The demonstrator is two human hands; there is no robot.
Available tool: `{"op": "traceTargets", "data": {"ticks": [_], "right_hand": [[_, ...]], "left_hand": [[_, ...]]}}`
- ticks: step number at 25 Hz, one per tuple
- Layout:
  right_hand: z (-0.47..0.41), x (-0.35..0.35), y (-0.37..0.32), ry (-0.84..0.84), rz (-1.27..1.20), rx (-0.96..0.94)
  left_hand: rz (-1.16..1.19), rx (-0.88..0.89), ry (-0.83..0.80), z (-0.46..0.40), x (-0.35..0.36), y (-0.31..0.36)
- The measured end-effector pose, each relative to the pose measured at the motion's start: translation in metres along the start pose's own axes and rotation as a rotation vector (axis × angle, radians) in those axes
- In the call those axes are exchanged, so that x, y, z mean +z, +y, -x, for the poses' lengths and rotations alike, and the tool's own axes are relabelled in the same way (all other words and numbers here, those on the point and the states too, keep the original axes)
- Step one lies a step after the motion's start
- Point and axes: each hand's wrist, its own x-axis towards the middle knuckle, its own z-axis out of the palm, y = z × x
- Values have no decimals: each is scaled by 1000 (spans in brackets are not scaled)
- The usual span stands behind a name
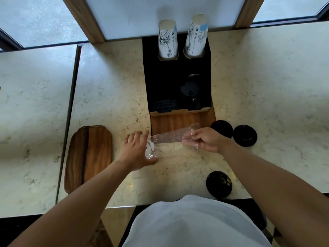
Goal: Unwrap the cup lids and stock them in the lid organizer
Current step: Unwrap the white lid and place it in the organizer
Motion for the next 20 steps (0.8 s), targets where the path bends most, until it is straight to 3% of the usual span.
{"op": "traceTargets", "data": {"ticks": [7, 10, 15, 17, 18, 19, 20], "right_hand": [[-18, 4, -20, -310, 122, 227], [-22, 17, -26, -332, 384, 256], [-32, 52, -29, -459, 267, 335], [-29, 62, -34, -332, 630, 279], [-25, 62, -39, -176, 747, 205], [-31, 50, -41, -156, 903, 42], [-10, 48, -41, -311, 1129, -86]], "left_hand": [[39, -113, -90, 27, 8, -29], [78, -127, -100, 30, 9, -37], [135, -115, -120, 28, 12, -43], [171, -96, -106, 27, 12, -43], [202, -96, -101, 27, 11, -43], [230, -92, -94, 26, 11, -44], [255, -102, -95, 27, 9, -43]]}}
